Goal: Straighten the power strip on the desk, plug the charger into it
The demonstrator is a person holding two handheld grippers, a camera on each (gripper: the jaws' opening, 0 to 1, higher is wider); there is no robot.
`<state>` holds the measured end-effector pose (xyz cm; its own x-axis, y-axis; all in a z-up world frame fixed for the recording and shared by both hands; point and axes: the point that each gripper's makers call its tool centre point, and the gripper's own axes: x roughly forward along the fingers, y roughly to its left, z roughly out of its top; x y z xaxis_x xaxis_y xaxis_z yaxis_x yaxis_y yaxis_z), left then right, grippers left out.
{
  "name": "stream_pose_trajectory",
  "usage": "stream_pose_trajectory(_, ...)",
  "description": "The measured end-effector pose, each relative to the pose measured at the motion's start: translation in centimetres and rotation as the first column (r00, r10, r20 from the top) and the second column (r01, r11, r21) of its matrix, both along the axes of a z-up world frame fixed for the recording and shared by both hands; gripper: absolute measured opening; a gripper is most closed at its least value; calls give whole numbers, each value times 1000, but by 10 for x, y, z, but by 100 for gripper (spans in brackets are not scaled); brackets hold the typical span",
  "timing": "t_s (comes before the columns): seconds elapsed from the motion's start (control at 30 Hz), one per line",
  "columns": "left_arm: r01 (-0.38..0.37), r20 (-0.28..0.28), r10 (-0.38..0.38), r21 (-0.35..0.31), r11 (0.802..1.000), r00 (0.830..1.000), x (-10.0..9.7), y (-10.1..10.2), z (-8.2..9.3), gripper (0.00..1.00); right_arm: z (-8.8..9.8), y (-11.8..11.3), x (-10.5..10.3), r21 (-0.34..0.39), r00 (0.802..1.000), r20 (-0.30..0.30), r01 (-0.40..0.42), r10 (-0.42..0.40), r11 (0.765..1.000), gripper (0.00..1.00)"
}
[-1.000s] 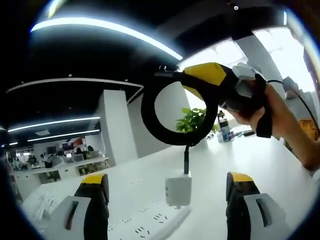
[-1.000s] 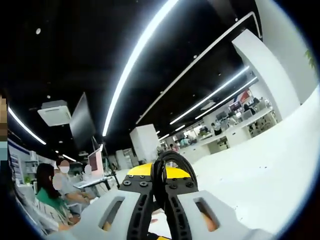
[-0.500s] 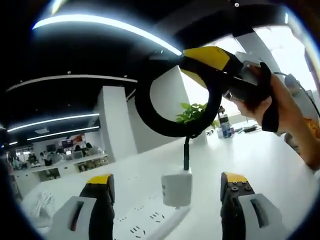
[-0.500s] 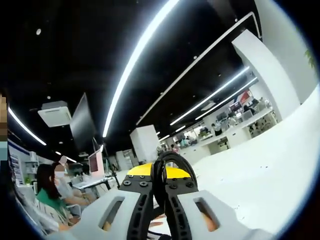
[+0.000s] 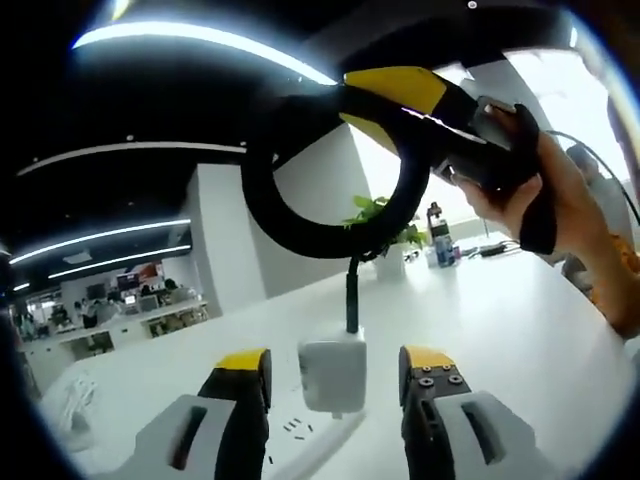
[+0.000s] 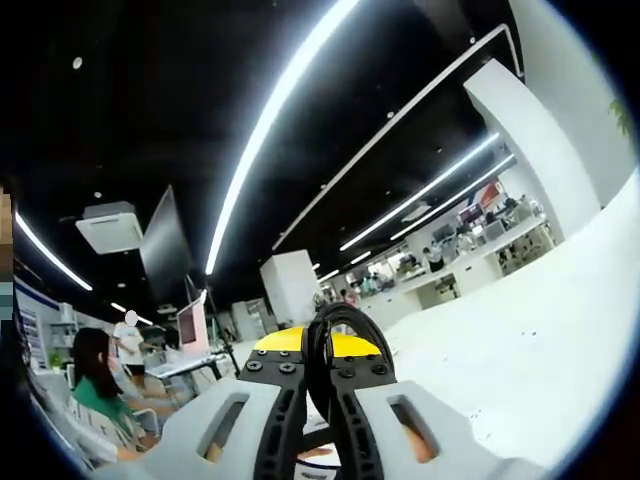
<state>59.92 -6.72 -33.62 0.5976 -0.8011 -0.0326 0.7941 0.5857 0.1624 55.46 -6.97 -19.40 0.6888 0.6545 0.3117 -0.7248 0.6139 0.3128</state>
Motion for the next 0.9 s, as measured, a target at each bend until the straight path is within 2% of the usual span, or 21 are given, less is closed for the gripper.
stream_pose_trajectory(0.33, 13, -31, -14, -8, 1000, 999, 2, -3, 1, 26, 0, -1, 0, -13, 1000, -2, 6, -6, 1000, 4)
stream_pose_trajectory(0.67, 58, -62, -56, 29, 998, 997, 6, -6, -4, 25, -5, -2, 5, -27, 1000, -14, 20, -20, 999, 4)
stream_pose_trajectory(0.9, 157, -68, -153, 57, 986, 986, 16, -10, -8, 24, -8, -1, 15, -61, 999, -28, 27, -29, 998, 4)
